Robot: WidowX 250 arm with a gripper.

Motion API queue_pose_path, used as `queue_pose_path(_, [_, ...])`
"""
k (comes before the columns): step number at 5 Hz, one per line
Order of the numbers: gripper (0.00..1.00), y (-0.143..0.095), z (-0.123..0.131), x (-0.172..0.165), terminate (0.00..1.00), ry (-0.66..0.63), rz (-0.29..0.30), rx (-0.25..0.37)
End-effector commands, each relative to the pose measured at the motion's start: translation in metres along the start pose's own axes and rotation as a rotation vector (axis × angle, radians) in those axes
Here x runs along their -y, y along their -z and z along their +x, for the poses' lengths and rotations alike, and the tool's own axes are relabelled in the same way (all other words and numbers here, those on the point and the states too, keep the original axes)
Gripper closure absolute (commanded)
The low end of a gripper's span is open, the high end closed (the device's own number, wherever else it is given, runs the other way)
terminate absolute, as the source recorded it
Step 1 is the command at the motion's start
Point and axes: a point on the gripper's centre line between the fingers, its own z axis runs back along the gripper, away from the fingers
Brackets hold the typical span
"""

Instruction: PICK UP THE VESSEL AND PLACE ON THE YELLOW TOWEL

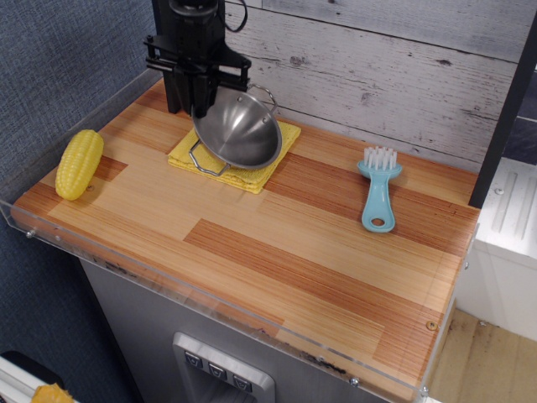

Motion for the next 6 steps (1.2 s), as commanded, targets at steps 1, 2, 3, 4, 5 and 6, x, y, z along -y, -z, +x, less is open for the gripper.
queue_pose_path(1, [1.0, -0.008, -0.005, -0.004, 0.0, 0.021, 0.021, 0.013])
queue_pose_path(2, [0.0, -0.008, -0.008, -0.004, 0.0, 0.017, 0.031, -0.001])
queue_pose_path(3, [0.0, -0.016, -0.012, -0.004, 0.0, -0.001, 0.033, 0.016])
queue_pose_path(4, [0.0, -0.035, -0.017, -0.009, 0.0, -0.034, 0.03, 0.05])
queue_pose_path(5, [0.0, -0.063, -0.026, -0.018, 0.0, -0.043, 0.035, 0.112])
queue_pose_path(6, [0.0, -0.095, -0.044, -0.017, 0.0, -0.052, -0.009, 0.161])
